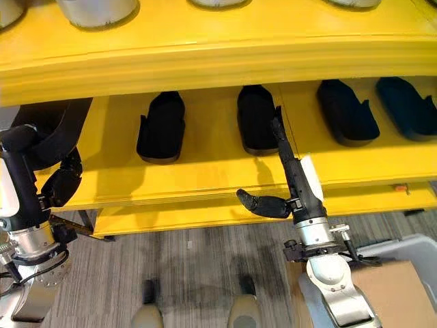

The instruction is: Move parts from the plastic box to the shelf.

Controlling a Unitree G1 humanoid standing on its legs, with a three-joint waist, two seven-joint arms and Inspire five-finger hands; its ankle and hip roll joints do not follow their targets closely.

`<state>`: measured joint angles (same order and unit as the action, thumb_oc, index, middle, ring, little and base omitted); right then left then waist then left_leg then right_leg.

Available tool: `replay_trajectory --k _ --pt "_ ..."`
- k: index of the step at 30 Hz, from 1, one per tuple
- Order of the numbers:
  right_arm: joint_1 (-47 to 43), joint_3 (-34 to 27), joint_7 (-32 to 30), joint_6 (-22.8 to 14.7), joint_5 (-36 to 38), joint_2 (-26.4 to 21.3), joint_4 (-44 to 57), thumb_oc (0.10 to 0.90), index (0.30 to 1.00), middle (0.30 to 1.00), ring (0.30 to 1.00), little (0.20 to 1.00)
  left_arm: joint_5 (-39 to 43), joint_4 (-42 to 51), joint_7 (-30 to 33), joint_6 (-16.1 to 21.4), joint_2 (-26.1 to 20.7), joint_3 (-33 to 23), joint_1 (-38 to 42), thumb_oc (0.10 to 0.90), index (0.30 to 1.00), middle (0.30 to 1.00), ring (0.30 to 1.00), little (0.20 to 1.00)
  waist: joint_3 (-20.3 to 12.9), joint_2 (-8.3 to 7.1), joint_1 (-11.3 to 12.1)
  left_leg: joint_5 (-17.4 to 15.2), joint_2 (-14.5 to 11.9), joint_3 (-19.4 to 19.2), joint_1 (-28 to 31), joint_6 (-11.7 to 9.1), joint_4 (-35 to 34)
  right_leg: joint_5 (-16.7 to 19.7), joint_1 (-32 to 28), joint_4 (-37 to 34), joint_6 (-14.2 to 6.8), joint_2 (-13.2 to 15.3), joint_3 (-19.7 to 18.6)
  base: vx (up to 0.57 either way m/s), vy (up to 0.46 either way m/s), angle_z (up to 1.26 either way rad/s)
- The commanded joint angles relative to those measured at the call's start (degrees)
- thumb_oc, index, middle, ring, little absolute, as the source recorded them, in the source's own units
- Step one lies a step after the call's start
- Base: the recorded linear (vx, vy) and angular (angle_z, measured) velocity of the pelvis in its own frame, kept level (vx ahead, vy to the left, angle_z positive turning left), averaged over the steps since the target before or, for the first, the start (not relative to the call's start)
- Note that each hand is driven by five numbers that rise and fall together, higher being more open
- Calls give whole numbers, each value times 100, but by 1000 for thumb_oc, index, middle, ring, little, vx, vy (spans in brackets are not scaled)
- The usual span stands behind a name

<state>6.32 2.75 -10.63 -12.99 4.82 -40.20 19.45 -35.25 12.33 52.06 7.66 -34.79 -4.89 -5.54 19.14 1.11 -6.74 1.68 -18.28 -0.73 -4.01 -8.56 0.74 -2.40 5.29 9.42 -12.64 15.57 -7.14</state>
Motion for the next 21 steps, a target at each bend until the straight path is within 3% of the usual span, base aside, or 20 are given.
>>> replay_trajectory --k 1,2,6,9,15,21 --pt "-316 98 -5 -695 173 -19 576 900 1000 1000 1000 1000 152 708 213 262 6 -815 267 400 300 300 300 300 -700 5 -39 260 61 -318 102 -172 -69 -661 -123 488 409 -309 595 103 255 -51" --pt "-222 30 -43 -821 30 56 635 900 1000 1000 1000 1000 114 699 82 270 -17 -726 385 400 300 300 300 300 -732 -12 -36 115 195 -390 104 -139 56 -537 -144 396 268 -182 616 76 183 -32" --pt "-381 82 148 -1048 -156 261 809 900 1000 1000 1000 1000 74 642 -226 198 -115 -440 848 400 300 300 300 300 -794 -94 66 -112 487 -469 28 -19 186 -165 -166 -7 43 61 828 8 96 3" --pt "-698 287 85 -995 -508 384 927 900 1000 1000 1000 1000 11 492 -320 145 -150 -230 1142 400 300 300 300 300 -809 -158 159 -178 589 -520 -62 51 198 46 -226 -341 -28 168 953 -18 10 1" --pt "-872 324 55 -947 -303 490 953 900 1000 1000 1000 1000 23 205 -610 43 -170 -35 1347 400 300 300 300 300 -920 -292 317 -108 500 -576 -56 47 38 291 -441 -791 -125 271 1177 11 -54 -5" --pt "-835 181 157 -872 -173 528 910 900 1000 1000 1000 1000 1 44 -728 53 -133 6 1239 400 300 300 300 300 -958 -337 343 -53 341 -681 -58 -39 137 178 -549 -748 -108 206 1349 33 -71 -17"
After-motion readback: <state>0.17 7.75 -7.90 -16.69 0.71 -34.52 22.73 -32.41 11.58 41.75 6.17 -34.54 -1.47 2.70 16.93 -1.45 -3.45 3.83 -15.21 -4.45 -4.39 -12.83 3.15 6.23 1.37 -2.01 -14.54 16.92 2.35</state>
